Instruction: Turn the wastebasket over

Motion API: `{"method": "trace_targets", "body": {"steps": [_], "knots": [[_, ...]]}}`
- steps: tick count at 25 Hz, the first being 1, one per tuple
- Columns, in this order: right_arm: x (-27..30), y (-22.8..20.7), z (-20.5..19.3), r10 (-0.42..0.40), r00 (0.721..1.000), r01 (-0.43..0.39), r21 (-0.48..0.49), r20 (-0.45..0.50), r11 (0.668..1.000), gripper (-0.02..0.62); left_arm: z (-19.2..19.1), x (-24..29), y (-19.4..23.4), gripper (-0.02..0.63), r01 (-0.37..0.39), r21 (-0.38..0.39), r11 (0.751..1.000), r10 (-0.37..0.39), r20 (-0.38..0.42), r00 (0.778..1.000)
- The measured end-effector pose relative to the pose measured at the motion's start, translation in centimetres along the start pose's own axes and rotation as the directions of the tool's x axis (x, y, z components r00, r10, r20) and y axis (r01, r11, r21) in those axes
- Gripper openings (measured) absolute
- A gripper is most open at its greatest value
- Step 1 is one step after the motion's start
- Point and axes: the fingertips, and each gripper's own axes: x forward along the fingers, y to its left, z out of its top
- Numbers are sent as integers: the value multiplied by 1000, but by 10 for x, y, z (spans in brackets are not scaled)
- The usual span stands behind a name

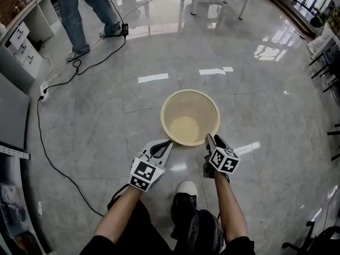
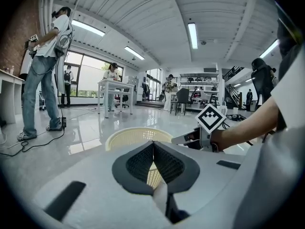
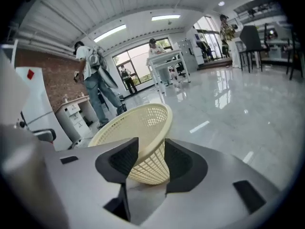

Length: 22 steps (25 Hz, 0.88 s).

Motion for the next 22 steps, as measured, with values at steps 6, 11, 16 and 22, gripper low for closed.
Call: {"method": "trace_targets", "body": {"steps": [6,11,16,22], "knots": [[7,2,-4,142,990,-132,327,-7,936,120,-4,-4,2,8,3,-5,1000,-3,-2,1000],[-2,13,1,155,988,-155,283,21,947,105,-6,-5,-7,8,22,8,1000,-22,-9,1000],[-16,28,16,150,985,-162,163,84,973,77,-9,-7,-7,8,23,-13,1000,-23,0,1000],[-34,56,24,122,989,-113,-109,80,988,54,-9,-6,-16,8,37,-45,998,-36,19,999]]}}
